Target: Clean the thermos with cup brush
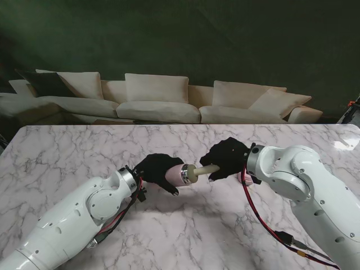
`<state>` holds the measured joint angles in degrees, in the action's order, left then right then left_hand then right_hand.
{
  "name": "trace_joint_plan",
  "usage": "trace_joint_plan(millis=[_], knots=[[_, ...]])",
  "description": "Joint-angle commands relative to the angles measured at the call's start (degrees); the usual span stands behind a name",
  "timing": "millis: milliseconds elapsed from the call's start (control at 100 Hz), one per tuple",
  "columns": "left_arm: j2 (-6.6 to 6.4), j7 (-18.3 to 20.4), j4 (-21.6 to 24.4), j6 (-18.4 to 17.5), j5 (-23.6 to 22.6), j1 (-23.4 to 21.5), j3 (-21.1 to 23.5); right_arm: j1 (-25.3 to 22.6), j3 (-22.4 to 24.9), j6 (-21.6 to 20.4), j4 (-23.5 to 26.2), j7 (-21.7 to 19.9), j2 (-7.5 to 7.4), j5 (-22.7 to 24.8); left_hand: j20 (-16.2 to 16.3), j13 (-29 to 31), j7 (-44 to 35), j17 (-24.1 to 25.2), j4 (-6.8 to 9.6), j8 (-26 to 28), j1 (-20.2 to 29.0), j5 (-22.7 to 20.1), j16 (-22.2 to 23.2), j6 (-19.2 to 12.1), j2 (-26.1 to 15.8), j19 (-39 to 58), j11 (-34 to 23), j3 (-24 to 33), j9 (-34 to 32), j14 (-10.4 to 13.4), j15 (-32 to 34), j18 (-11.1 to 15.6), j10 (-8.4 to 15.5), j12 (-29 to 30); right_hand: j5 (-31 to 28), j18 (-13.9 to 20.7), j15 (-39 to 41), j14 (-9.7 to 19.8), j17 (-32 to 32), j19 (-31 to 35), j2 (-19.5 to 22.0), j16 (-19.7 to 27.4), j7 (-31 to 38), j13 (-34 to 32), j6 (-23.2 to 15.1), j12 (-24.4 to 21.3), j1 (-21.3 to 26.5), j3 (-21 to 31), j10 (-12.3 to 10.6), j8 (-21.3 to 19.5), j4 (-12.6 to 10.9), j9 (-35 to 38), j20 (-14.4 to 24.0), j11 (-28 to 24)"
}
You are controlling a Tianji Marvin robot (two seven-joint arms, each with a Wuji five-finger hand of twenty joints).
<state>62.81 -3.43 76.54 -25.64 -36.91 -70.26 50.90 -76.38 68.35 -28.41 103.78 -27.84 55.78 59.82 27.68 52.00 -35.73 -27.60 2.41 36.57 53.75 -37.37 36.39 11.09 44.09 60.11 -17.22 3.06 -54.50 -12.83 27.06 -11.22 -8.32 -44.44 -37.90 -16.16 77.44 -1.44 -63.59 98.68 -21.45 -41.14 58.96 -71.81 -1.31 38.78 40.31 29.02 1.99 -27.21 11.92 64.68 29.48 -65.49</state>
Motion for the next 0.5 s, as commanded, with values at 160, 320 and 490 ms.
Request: trace_joint_plan(millis=[160, 320, 490], knots=[[1.09, 0.4, 2.0, -0.7, 0.2, 0.2, -0.4, 2.1, -3.6, 0.9, -2.1, -0.3, 0.61, -0.5, 2.0, 4.9, -7.7, -2.3, -1.11, 1.6, 19.3, -3.8, 3.2, -10.5, -29.1, 7.1, -1.9, 15.7, 0.0, 6.0, 10.7, 7.5, 2.6, -0.1, -3.0, 1.1, 19.1, 15.0, -2.5, 6.2, 3.7, -7.1, 3.2, -4.0, -10.8, 0.8, 7.2, 7.3, -0.1, 0.6, -1.0, 1.8, 1.4, -1.6], [1.06, 0.6, 2.2, -0.7, 0.4, 0.1, -0.4, 3.7, -5.6, 1.9, -3.0, -0.3, 0.68, -0.5, 2.0, 4.9, -7.6, -2.3, -1.1, 1.6, 19.2, -3.7, 3.3, -10.5, -29.1, 7.1, -1.9, 15.7, 0.0, 6.0, 10.6, 7.5, 2.6, -0.1, -2.8, 1.1, 19.1, 15.0, -2.5, 6.2, 3.9, -7.1, 3.0, -4.0, -10.8, 0.8, 7.1, 7.0, -0.1, 0.8, -1.0, 1.7, 1.5, -1.5], [1.04, 0.8, 2.3, -0.5, 0.5, 0.0, -0.4, 4.7, -7.1, 2.5, -4.0, 0.7, 0.82, 1.0, 2.0, 4.9, -7.6, -2.3, -1.11, 1.6, 19.2, -3.7, 3.3, -10.5, -29.1, 7.1, -1.9, 15.7, 0.1, 6.0, 10.6, 7.5, 2.6, -0.1, -2.3, 0.3, 16.0, 14.1, -1.9, 3.2, 3.9, -5.7, 1.7, -4.1, -9.5, -0.7, 6.3, 6.7, -0.5, 3.0, -1.0, 1.5, 0.2, 1.8]])
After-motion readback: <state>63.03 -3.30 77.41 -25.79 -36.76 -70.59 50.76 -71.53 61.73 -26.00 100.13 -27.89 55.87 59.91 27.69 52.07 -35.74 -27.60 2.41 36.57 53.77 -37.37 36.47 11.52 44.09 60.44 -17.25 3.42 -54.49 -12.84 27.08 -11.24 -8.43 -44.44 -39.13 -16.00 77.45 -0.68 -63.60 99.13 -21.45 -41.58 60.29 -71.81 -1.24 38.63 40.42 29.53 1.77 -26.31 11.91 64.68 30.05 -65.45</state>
